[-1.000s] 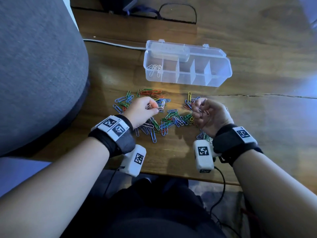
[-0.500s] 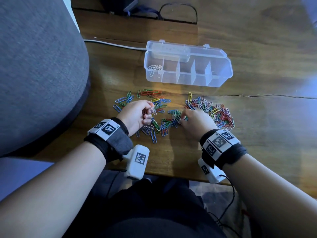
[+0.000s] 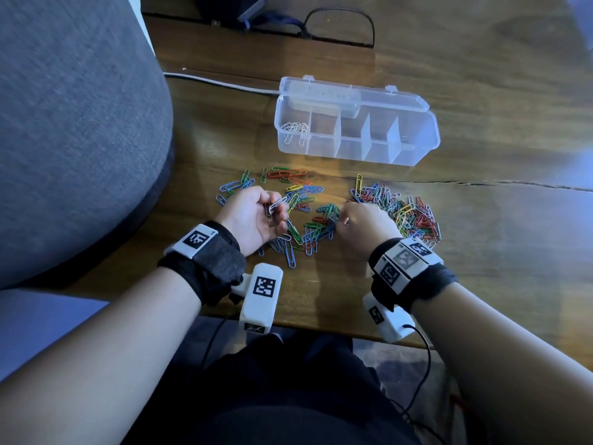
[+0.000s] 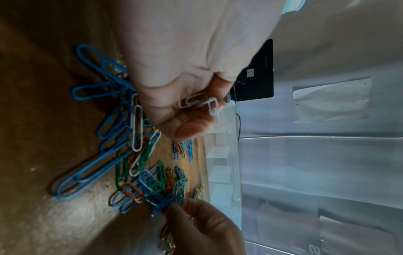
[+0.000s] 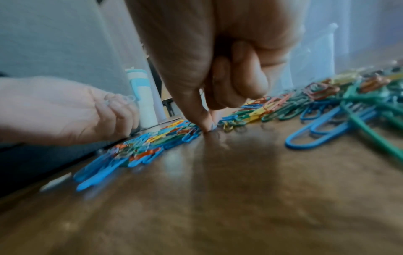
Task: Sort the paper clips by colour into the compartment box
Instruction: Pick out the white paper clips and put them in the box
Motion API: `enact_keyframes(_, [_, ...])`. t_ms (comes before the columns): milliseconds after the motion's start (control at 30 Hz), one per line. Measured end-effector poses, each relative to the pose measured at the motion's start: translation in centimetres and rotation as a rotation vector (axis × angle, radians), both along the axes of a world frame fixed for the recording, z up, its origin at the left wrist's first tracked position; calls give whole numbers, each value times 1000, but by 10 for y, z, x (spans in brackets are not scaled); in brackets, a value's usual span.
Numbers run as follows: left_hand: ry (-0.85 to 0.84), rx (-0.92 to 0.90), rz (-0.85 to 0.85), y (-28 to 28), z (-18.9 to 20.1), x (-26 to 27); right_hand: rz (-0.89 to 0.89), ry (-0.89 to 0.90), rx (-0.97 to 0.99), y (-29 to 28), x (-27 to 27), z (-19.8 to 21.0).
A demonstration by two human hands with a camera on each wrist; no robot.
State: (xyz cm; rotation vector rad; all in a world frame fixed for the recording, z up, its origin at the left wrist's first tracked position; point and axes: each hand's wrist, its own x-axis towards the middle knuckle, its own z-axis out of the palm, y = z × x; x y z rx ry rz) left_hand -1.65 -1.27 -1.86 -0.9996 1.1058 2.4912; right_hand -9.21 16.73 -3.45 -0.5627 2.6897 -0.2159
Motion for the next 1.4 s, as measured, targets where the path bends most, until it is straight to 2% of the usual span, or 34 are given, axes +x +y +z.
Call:
enact_keyframes(67, [18, -11, -5, 1, 2, 0, -35, -60, -72, 3, -7, -1])
enact_keyframes(133, [41, -33, -10, 2, 4, 1, -117, -190, -258, 9, -12, 1])
enact_keyframes(233, [70, -43, -14, -1, 7, 1, -376, -629, -668, 21, -12, 12])
enact_keyframes(300, [86, -41, -20, -2, 8, 1, -460, -849, -820, 27, -12, 17])
enact_keyframes(367, [98, -61, -24, -1, 9, -1, -482, -975, -918, 27, -12, 21])
enact_keyframes(500, [115, -107, 10, 1, 9, -5, -495, -1098, -1173, 18, -6, 30])
enact_keyframes(700, [91, -50, -18, -6, 14, -12, -643, -1074, -1402, -3, -12, 43])
enact_keyframes(800, [80, -13, -20, -10, 20, -18, -721, -1081, -1482, -11, -22, 48])
enact_keyframes(933, [90, 109, 31, -19, 27, -24, -659, -1066, -1521, -18, -30, 55])
enact_keyframes(1100, [87, 171, 45, -29, 29, -29, -742, -1249, -1421, -23, -37, 58])
enact_keyframes(1167, [70, 163, 52, -34, 28, -28, -807, -1301, -1352, -23, -39, 59])
enact_keyframes(1267, [45, 116, 50, -43, 31, -30, -884, -1271, -1249, -21, -43, 69])
enact_keyframes(1400, [65, -21, 48, -57, 49, -44, -809, -1170, -1237, -24, -58, 96])
